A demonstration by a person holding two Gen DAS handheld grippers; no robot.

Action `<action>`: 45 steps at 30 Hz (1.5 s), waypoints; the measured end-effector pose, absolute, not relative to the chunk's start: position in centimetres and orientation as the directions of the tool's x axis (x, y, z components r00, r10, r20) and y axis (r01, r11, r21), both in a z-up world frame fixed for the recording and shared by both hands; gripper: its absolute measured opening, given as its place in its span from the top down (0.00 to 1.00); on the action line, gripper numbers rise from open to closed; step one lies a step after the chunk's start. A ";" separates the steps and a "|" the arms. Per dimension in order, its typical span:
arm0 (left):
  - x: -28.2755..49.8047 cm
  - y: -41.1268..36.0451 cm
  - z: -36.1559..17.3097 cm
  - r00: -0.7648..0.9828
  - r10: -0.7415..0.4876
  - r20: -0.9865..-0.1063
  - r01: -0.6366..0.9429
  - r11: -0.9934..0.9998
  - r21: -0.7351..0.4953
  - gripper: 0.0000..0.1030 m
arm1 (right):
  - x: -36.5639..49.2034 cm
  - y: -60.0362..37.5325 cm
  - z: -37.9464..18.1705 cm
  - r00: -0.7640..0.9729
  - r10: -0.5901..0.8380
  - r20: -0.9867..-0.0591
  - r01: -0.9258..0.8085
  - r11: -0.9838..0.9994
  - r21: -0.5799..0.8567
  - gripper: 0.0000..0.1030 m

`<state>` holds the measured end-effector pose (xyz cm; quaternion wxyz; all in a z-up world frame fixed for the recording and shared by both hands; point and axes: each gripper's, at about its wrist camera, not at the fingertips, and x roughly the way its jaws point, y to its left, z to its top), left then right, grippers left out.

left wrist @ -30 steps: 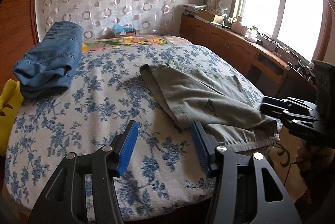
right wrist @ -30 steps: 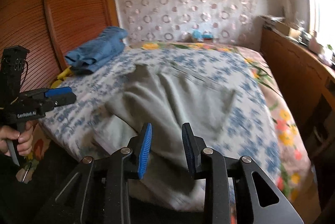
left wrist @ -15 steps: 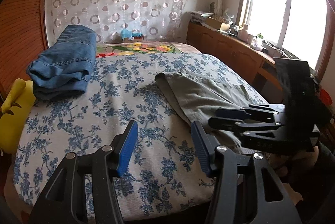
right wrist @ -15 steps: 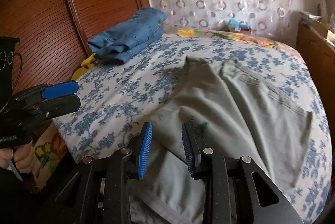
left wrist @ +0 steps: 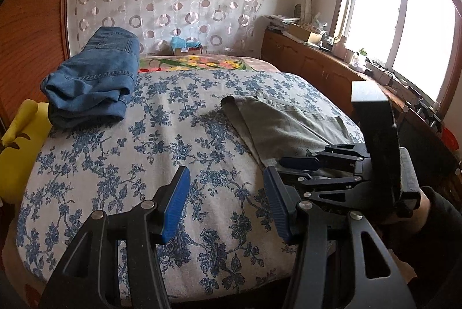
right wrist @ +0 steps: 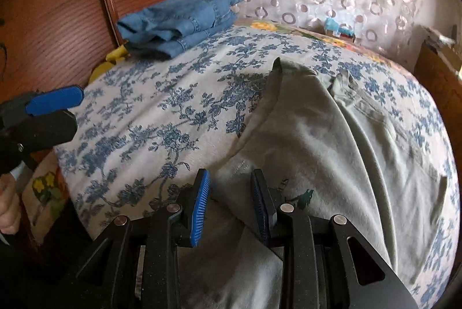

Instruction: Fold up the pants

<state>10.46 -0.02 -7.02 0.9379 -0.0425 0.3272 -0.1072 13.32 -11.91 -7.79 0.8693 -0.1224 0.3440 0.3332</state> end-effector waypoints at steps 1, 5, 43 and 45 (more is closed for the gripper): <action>10.4 -0.1 -7.1 0.762 -0.230 -0.606 0.175 0.973 -0.150 0.48 | 13.3 -11.6 -7.9 0.550 0.483 -0.682 -0.664 0.748 -0.006 0.83; 10.4 -0.3 -7.2 0.759 -0.233 -0.609 0.180 0.973 -0.148 0.48 | 13.6 -11.5 -7.9 0.565 0.454 -0.689 -0.652 0.757 -0.036 0.94; 10.3 -3.1 -7.9 0.726 -0.265 -0.635 0.236 0.963 -0.132 0.48 | 22.5 -26.5 -5.1 0.735 0.191 -0.650 -0.246 0.969 0.006 0.79; 10.3 -3.3 -8.1 0.722 -0.269 -0.637 0.241 0.962 -0.133 0.48 | 21.7 -26.5 -5.3 0.734 0.210 -0.646 -0.266 0.964 0.011 0.75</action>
